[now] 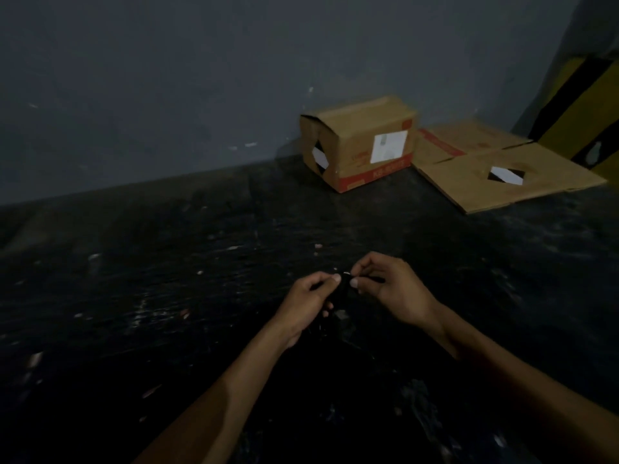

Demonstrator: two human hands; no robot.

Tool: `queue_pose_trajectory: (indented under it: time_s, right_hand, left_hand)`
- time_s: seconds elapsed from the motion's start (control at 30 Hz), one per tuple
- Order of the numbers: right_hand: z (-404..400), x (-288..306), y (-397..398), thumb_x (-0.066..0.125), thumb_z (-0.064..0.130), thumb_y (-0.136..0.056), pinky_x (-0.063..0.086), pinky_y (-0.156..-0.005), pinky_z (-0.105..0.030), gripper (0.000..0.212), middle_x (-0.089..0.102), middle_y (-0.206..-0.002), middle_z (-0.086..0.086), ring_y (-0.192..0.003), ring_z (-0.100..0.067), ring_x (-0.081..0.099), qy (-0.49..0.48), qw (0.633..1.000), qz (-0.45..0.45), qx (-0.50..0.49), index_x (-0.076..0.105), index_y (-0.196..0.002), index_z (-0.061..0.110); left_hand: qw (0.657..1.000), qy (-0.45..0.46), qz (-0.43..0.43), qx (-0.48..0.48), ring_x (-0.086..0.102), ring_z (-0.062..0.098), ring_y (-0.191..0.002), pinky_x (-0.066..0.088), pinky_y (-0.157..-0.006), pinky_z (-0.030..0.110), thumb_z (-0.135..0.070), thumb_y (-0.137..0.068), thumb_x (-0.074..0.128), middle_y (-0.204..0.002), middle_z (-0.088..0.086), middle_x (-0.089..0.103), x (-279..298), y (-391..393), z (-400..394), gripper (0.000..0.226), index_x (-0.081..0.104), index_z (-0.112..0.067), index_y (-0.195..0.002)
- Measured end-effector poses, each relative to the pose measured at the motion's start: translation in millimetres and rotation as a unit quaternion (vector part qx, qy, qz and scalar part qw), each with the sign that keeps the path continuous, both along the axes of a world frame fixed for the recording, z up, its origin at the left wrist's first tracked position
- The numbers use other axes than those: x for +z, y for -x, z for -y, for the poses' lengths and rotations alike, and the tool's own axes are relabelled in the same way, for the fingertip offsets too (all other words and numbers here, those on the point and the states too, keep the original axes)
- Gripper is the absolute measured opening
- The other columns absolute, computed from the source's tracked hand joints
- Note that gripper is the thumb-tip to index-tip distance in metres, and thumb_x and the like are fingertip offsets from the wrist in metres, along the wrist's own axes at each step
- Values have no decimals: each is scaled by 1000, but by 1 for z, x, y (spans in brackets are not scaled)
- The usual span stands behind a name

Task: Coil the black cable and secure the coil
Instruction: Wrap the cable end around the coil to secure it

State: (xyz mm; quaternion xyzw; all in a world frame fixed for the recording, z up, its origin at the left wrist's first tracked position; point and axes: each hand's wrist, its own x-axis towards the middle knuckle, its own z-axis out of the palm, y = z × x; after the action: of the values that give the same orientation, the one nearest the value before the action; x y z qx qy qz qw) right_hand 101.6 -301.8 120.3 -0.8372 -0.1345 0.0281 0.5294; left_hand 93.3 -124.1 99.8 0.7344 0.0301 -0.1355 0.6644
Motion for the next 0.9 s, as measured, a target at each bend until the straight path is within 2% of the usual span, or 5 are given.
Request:
queue_pose_trajectory:
  time_s: [0.4, 0.57, 0.67, 0.73, 0.9]
  right_hand:
    - [-32, 16, -1, 63, 12, -89, 37, -76, -4, 19, 49, -93, 20, -92, 14, 48, 91, 981, 156, 72, 60, -85, 31]
    - [-36, 24, 8, 58, 13, -91, 42, -77, -13, 20, 48, -96, 15, -92, -2, 52, 75, 964, 223, 119, 52, -89, 32]
    - [-36, 19, 13, 55, 15, -93, 45, -88, -21, 19, 57, -96, 10, -90, -8, 59, 4, 983, 138, 119, 49, -88, 32]
    - [-40, 14, 17, 57, 19, -93, 51, -80, -27, 13, 64, -93, 6, -85, -14, 65, -110, 989, 32, 92, 54, -87, 31]
    - [-53, 15, 13, 65, 35, -88, 51, -66, -33, 22, 65, -75, -4, -68, -17, 62, -281, 931, -232, -1, 65, -71, 20]
  left_hand:
    - [996, 9, 38, 85, 52, 13, -66, 41, -51, 20, -21, -96, 56, -73, 2, 60, 17, 3, -18, 27, 70, -22, -72]
    - [985, 80, -17, 154, 59, 16, -59, 47, -57, 27, -25, -95, 58, -65, 4, 65, 22, -3, -23, 37, 70, -24, -60]
    - [984, 88, 7, 154, 59, 20, -63, 48, -63, 34, -28, -94, 59, -65, 4, 64, 23, -4, -26, 32, 70, -23, -64]
    - [983, 81, 32, 162, 57, 21, -68, 47, -67, 38, -29, -95, 58, -66, 3, 64, 25, -6, -28, 32, 70, -24, -65]
    - [985, 47, 92, 139, 62, 16, -74, 50, -73, 34, -28, -95, 57, -77, 4, 68, 30, -12, -30, 30, 70, -23, -69]
